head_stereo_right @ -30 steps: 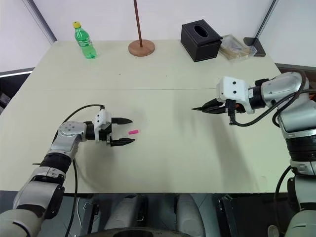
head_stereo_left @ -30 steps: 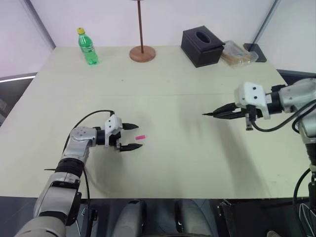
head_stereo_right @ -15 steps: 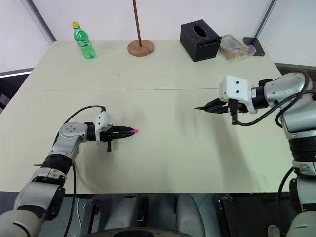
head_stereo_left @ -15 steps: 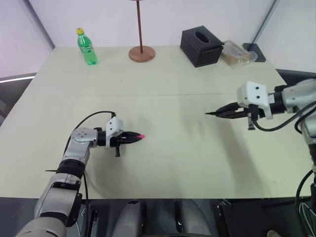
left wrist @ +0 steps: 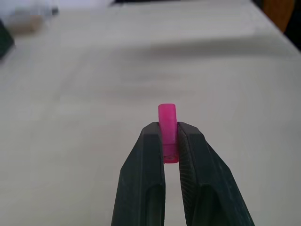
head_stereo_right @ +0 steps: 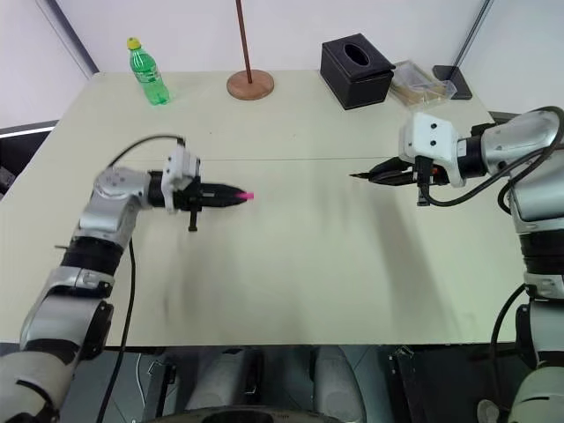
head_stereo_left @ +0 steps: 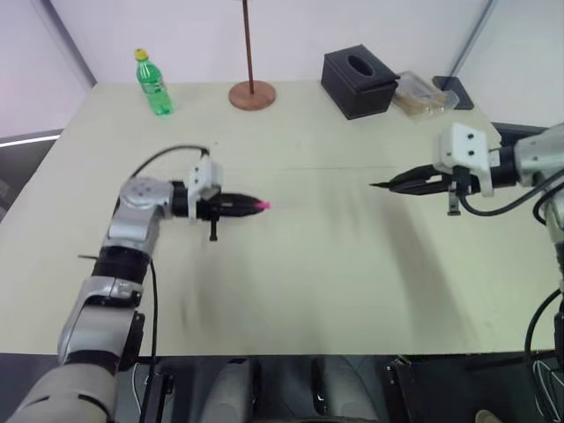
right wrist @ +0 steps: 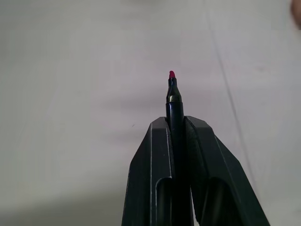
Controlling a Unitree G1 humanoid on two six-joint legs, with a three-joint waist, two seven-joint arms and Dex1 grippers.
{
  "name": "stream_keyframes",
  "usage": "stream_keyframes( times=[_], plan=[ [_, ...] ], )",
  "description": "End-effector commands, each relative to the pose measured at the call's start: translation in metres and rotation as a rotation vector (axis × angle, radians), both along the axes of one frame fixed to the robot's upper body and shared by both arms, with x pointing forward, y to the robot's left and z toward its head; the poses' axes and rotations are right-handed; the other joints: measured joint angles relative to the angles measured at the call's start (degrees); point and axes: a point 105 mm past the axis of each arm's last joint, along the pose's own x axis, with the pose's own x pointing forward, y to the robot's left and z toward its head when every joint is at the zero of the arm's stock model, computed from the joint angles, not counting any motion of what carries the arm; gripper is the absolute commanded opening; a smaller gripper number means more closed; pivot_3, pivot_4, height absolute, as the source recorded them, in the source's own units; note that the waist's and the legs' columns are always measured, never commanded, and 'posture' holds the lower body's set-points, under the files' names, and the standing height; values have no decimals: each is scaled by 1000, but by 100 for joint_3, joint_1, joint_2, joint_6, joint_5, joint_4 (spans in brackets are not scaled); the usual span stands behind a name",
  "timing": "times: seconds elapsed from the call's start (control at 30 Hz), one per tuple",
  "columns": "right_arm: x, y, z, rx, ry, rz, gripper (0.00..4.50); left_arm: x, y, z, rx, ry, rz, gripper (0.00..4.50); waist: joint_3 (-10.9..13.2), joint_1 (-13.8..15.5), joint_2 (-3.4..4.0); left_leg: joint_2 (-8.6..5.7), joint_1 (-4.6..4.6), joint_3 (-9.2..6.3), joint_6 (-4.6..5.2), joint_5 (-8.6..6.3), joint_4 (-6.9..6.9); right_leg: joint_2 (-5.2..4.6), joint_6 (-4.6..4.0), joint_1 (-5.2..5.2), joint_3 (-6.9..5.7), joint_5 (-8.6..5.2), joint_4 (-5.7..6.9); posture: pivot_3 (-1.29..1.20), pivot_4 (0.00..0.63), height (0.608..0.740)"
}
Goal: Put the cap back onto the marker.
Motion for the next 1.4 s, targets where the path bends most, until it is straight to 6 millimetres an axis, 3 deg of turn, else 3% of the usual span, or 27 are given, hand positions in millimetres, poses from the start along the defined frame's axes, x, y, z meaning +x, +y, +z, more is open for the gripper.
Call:
stream_keyframes(
  times=[0.03,0.6,1.4],
  plan=[
    [2,11,6,28,-32,32,0,0,-12,18,-40,-45,-32,22,0,-3,0,0,0,0,0,0,0,1,0,-1,0,0,0,0,150,740],
    [-4,52,5,80,-41,139,0,10,-60,7,-83,-66,-103,22,2,14,-2,-1,-3,0,0,0,1,2,0,-3,-1,0,1,0,150,740],
    [-3,61,0,89,-34,155,0,12,-74,23,-136,-101,-127,22,2,12,-3,-2,-4,-1,0,0,0,3,0,-4,-1,0,1,0,150,740]
  ],
)
